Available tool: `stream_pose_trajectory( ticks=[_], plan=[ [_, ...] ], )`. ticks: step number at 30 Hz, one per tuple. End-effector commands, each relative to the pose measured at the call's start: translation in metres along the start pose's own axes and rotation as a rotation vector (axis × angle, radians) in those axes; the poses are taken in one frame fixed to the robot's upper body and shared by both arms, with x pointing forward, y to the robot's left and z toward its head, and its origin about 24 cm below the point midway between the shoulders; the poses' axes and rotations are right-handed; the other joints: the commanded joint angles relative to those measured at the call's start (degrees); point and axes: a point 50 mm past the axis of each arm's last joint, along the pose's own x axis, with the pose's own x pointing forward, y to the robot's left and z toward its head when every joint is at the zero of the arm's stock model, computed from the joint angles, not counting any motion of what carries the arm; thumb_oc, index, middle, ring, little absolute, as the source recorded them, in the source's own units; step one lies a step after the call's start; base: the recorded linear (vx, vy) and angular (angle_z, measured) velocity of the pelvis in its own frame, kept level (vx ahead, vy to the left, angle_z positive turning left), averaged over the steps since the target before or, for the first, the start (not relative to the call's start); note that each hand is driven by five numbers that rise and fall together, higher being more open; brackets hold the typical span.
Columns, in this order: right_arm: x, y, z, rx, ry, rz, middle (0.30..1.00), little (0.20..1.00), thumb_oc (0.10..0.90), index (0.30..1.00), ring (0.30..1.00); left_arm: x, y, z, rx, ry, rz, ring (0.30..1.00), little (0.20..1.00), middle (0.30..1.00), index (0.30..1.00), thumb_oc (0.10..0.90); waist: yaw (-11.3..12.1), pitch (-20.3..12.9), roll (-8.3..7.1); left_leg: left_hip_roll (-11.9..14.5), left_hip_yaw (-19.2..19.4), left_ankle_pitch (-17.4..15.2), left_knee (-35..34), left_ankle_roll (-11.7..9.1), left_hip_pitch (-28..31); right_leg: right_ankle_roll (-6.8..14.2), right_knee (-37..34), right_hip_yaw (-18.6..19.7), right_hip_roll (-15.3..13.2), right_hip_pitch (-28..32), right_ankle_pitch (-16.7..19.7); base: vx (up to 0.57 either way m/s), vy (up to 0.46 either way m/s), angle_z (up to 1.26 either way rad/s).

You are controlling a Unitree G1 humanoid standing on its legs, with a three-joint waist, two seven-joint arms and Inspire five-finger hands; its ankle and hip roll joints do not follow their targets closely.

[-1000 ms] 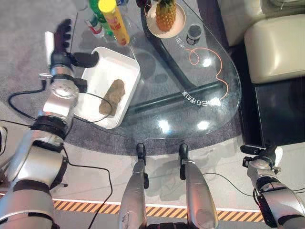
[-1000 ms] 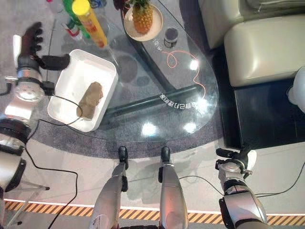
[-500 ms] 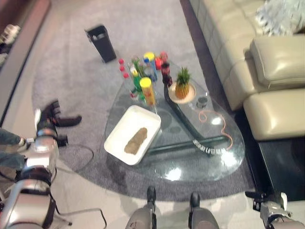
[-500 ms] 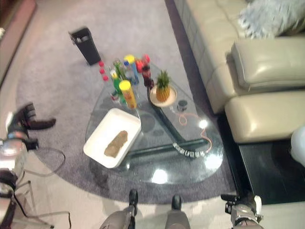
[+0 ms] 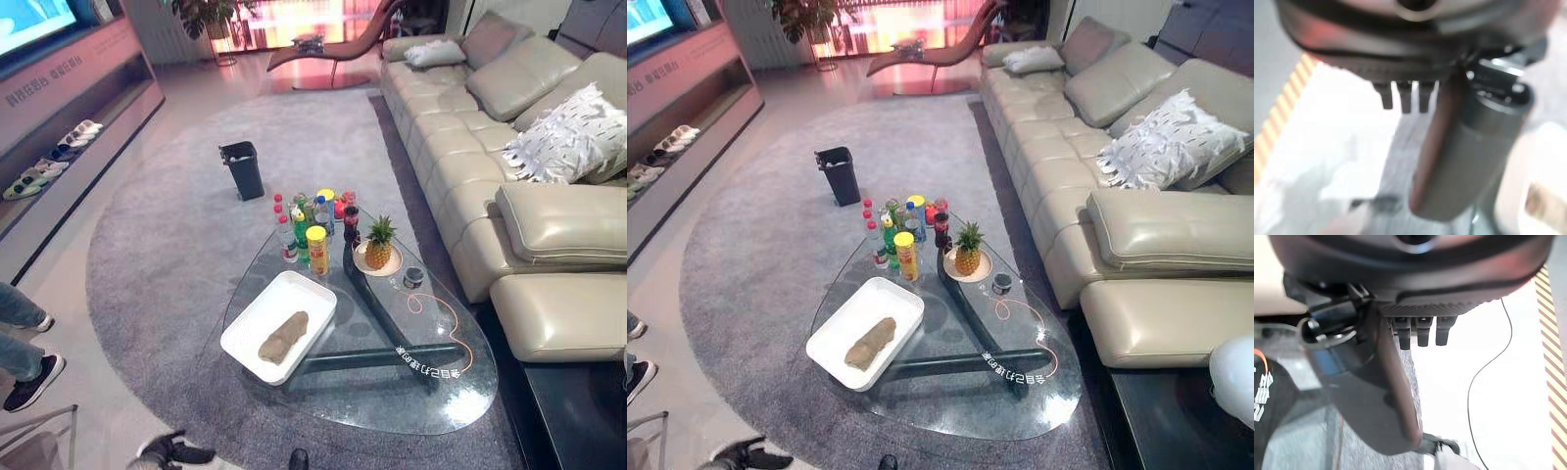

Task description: Wipe the table with a cloth and put it in the basket.

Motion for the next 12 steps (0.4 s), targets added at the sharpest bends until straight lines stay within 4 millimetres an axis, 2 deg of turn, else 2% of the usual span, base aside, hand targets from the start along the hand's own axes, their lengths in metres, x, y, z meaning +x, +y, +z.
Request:
stream_pose_trajectory(
  ticks=[1,2,3,6,12],
  plan=[
    [0.000,0.001,0.004,-0.099,0.002,-0.008,0.900,0.900,0.800,0.900,0.900,0.000,0.013,0.025,0.058,-0.030,0.015,0.900,0.900,0.900,0.900,0.800,-0.23,0.78,-1.88,-0.80,1.69,-1.98,0.35,-0.80,4.03,2.22,0.90,2.52,-1.44,-1.03,3.36,0.02,0.011,-0.05],
    [0.000,0.001,0.005,-0.109,0.000,-0.005,0.900,0.900,0.800,0.900,0.900,0.000,0.010,0.023,0.066,-0.014,0.000,0.900,0.900,0.900,0.900,0.800,-0.25,0.78,-1.90,-0.78,1.72,-2.05,0.35,-0.80,4.13,2.25,0.82,2.55,-1.45,-0.94,3.38,0.01,0.009,-0.06],
    [-0.001,0.006,0.006,-0.150,-0.006,0.004,0.900,0.900,0.800,0.900,0.900,0.002,-0.003,0.014,0.090,0.027,-0.041,0.900,0.900,0.900,0.900,0.800,-0.28,0.70,-1.94,-0.65,1.96,-2.25,0.35,-0.81,4.36,2.33,0.61,2.54,-1.54,-0.72,3.43,0.00,0.008,-0.07],
    [-0.001,0.015,0.011,-0.191,-0.021,0.023,0.900,0.900,0.800,0.900,0.900,0.002,-0.016,0.003,0.147,0.085,-0.102,0.900,0.900,0.900,0.900,0.800,-0.33,0.87,-2.06,-0.42,2.33,-2.54,0.35,-0.81,4.73,2.45,0.48,2.59,-1.62,-0.45,3.42,0.00,0.002,-0.03],
    [-0.002,0.022,0.013,-0.253,-0.034,0.043,0.900,0.900,0.800,0.900,0.900,0.002,-0.023,-0.001,0.176,0.125,-0.138,0.900,0.900,0.900,0.900,0.800,-0.36,1.04,-2.18,-0.25,2.76,-2.87,0.35,-0.81,5.05,2.54,0.00,2.49,-1.70,-0.10,3.53,0.00,0.000,0.00]
  ],
)
